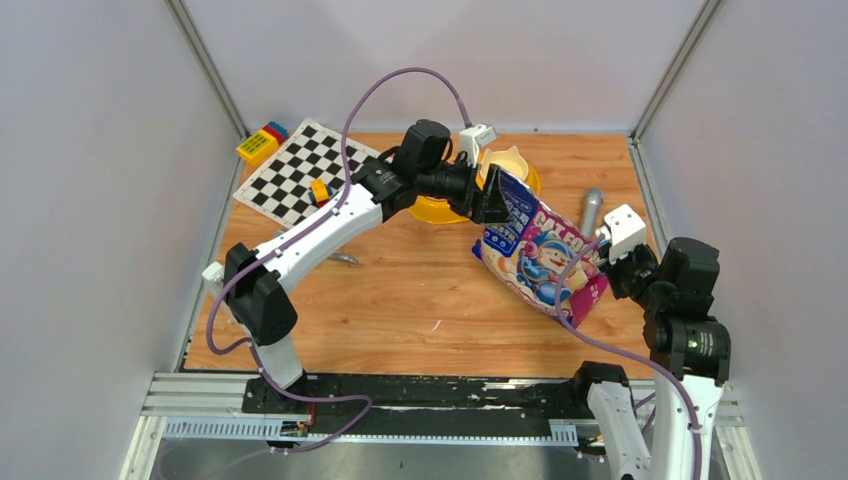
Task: Serve the pet food
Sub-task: Adjust the pet food bag at the center of the board.
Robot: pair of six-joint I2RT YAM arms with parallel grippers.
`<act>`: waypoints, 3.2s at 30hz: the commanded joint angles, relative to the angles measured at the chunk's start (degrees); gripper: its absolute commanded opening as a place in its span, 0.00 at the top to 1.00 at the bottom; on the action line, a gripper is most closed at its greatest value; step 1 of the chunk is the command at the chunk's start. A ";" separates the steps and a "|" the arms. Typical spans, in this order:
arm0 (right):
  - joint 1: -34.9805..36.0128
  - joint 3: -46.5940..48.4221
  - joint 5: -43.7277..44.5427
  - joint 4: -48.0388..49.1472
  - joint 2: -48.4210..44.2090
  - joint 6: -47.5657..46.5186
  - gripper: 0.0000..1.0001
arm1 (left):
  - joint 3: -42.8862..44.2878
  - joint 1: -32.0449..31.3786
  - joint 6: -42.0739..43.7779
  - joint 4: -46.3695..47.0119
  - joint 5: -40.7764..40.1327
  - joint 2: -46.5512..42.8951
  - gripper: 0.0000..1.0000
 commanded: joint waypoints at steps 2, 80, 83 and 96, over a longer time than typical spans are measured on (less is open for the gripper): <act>0.37 5.75 -22.90 -8.71 4.53 4.27 1.00 | 2.18 0.41 -0.67 0.65 0.88 -2.23 0.07; 6.12 -6.68 -13.43 34.95 11.62 32.22 0.20 | 7.72 5.09 -6.65 2.93 16.41 7.08 0.44; 6.08 -6.79 -13.79 34.93 11.57 32.05 0.21 | 8.32 5.09 -6.40 2.57 16.50 7.74 0.53; 6.08 -7.15 -14.47 35.07 11.31 31.68 0.21 | 3.51 6.26 -7.52 6.09 18.08 5.16 0.45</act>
